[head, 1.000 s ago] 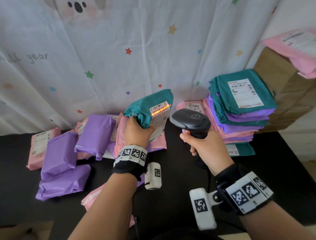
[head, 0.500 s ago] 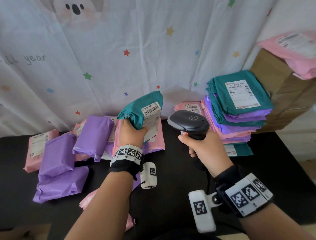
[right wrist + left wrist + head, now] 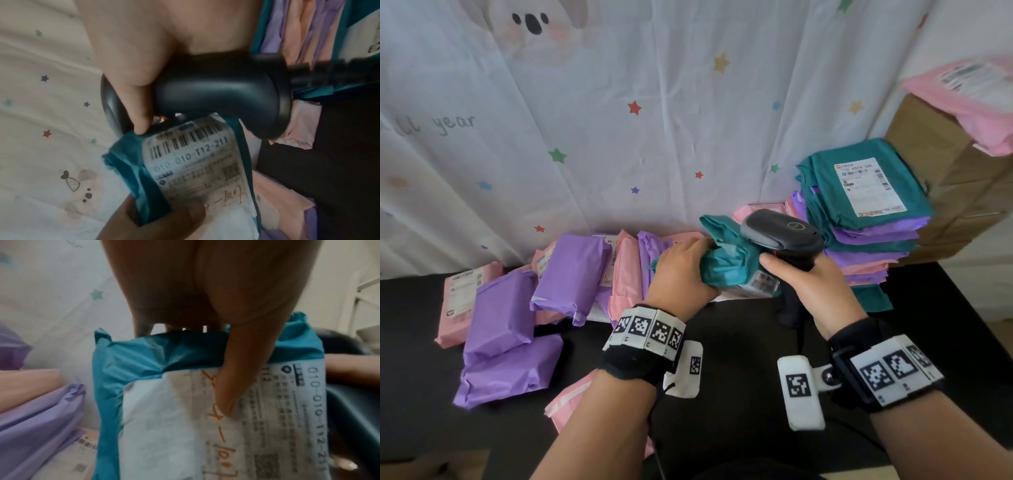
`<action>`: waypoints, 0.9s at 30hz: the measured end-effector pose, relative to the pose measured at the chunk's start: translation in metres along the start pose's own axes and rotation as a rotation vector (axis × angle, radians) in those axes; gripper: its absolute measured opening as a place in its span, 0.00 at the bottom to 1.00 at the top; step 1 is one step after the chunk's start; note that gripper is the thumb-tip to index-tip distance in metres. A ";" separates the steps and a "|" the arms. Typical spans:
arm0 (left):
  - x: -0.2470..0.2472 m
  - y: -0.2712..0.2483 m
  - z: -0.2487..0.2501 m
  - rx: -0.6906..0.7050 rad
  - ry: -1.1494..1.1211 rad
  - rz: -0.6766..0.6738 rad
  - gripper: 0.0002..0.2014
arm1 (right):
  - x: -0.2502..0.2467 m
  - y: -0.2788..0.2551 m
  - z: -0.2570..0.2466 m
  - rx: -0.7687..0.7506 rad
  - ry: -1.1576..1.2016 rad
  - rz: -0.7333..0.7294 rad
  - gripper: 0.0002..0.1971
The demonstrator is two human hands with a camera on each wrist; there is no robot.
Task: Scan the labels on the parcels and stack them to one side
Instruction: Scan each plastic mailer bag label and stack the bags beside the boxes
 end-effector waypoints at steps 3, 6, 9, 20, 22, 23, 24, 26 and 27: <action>0.001 0.000 0.010 0.007 -0.077 -0.003 0.28 | -0.003 0.001 0.006 0.051 0.083 -0.018 0.11; -0.001 -0.003 0.013 -0.027 -0.139 -0.008 0.42 | -0.007 0.003 0.008 0.089 0.112 -0.034 0.18; 0.001 -0.007 0.018 -0.024 -0.119 -0.077 0.59 | -0.009 0.003 0.008 0.131 0.094 -0.078 0.17; 0.037 -0.004 -0.007 -0.199 -0.333 -0.279 0.31 | -0.023 -0.004 0.014 0.105 0.096 0.023 0.23; 0.050 -0.002 -0.017 -0.329 -0.488 -0.294 0.32 | -0.032 -0.004 0.016 0.111 0.090 0.067 0.24; 0.057 0.000 -0.022 -0.407 -0.589 -0.293 0.33 | -0.037 -0.004 0.017 0.111 0.094 0.088 0.21; 0.064 0.002 -0.026 -0.480 -0.696 -0.288 0.33 | -0.042 -0.004 0.018 0.110 0.096 0.108 0.19; 0.078 0.011 -0.034 -0.594 -0.853 -0.262 0.35 | -0.053 -0.003 0.020 0.104 0.076 0.155 0.18; 0.085 0.018 -0.037 -0.630 -0.900 -0.239 0.35 | -0.058 -0.002 0.020 0.098 0.057 0.172 0.18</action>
Point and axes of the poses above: each hand's wrist, its own y-axis towards the middle knuckle, its own x-axis out of the palm, z = x × y, the point moved 7 cm from there along y, towards the middle knuckle, and after that the axes turned 1 degree about -y, right-handed, at the moved point
